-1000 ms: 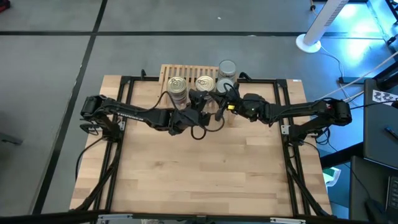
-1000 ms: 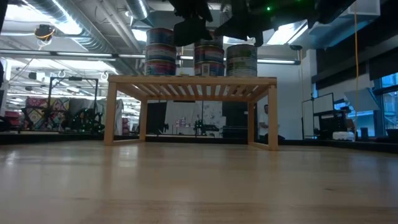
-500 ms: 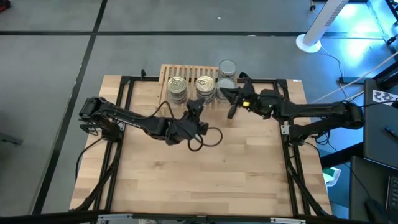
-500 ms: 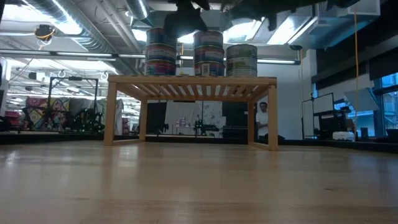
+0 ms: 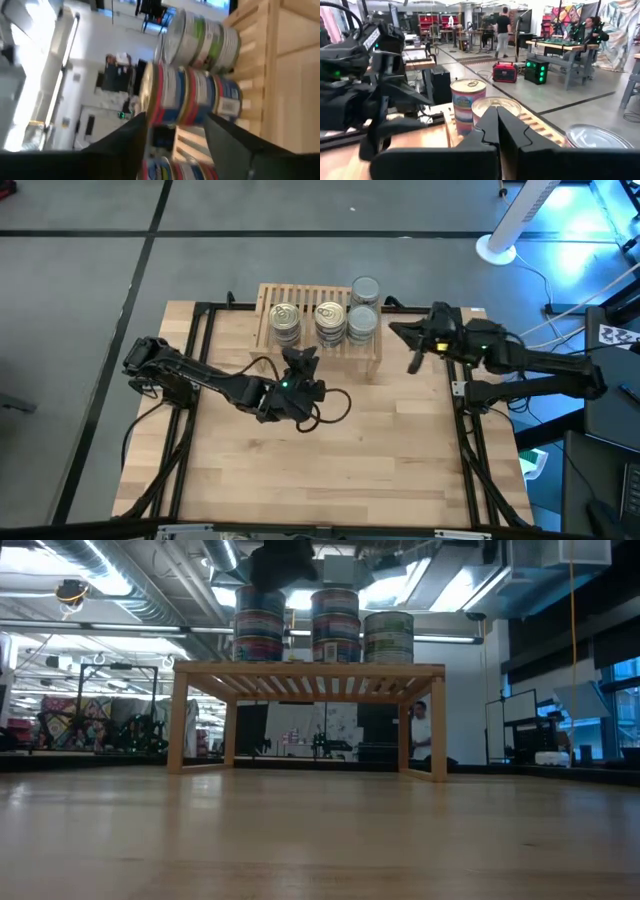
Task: Stack canned seafood by type on shelf
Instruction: Return to Home Position
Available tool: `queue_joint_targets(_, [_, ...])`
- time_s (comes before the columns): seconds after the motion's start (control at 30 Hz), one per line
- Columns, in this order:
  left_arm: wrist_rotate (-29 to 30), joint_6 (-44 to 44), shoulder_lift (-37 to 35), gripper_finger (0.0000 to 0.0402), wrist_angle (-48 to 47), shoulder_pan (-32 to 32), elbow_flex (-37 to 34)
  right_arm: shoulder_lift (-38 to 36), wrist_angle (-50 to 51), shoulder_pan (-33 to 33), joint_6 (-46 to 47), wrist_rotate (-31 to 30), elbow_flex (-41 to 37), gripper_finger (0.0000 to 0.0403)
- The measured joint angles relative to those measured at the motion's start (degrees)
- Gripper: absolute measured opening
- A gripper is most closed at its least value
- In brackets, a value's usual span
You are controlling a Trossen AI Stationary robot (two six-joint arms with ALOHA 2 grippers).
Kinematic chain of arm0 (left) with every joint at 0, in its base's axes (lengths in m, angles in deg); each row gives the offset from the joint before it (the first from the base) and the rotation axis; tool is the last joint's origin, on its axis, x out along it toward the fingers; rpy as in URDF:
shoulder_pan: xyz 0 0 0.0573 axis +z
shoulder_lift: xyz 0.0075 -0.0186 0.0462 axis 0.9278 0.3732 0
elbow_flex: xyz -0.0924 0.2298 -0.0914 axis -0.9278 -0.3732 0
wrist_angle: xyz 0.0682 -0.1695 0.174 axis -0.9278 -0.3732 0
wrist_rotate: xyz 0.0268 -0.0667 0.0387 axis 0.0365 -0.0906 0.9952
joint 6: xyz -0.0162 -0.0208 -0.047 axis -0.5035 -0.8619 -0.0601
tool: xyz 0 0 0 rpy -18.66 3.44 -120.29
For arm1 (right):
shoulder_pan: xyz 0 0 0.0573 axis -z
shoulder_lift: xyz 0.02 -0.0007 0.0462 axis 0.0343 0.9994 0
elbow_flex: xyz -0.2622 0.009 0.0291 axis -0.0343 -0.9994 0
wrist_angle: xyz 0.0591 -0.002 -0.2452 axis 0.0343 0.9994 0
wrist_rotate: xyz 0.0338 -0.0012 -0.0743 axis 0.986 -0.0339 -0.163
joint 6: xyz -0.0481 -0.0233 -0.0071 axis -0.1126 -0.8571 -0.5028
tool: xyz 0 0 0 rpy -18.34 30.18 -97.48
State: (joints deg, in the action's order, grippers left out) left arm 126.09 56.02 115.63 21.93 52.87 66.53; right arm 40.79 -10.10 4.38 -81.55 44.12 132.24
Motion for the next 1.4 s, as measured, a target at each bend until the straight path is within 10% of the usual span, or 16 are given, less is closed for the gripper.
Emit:
queue_joint_targets(0.3, [-7.12,-43.86,-3.47,0.0024,-39.07,-1.74,0.00,-9.70,13.20,0.00,-1.27,0.86,-0.48,0.0001])
queue_joint_targets(0.5, [-16.04,-67.07,-7.83,0.0017,-53.06,-0.38,-2.21,-13.57,9.73,0.04,-1.50,3.98,-7.17,0.0001])
queue_joint_targets(0.83, [-21.61,-66.98,-24.42,0.0003,-31.76,-0.17,-24.79,-15.14,-8.77,0.06,-1.24,12.60,-22.30,0.0001])
queue_joint_targets(1.07, [-37.54,-56.43,-41.74,0.0001,0.39,4.02,-45.03,-15.04,-10.09,0.07,-2.43,26.12,-24.92,0.0001])
queue_joint_targets(1.4, [-41.90,-53.14,-56.01,0.0002,21.63,11.31,-63.19,-19.76,-13.23,0.07,0.84,24.99,-34.51,0.0001])
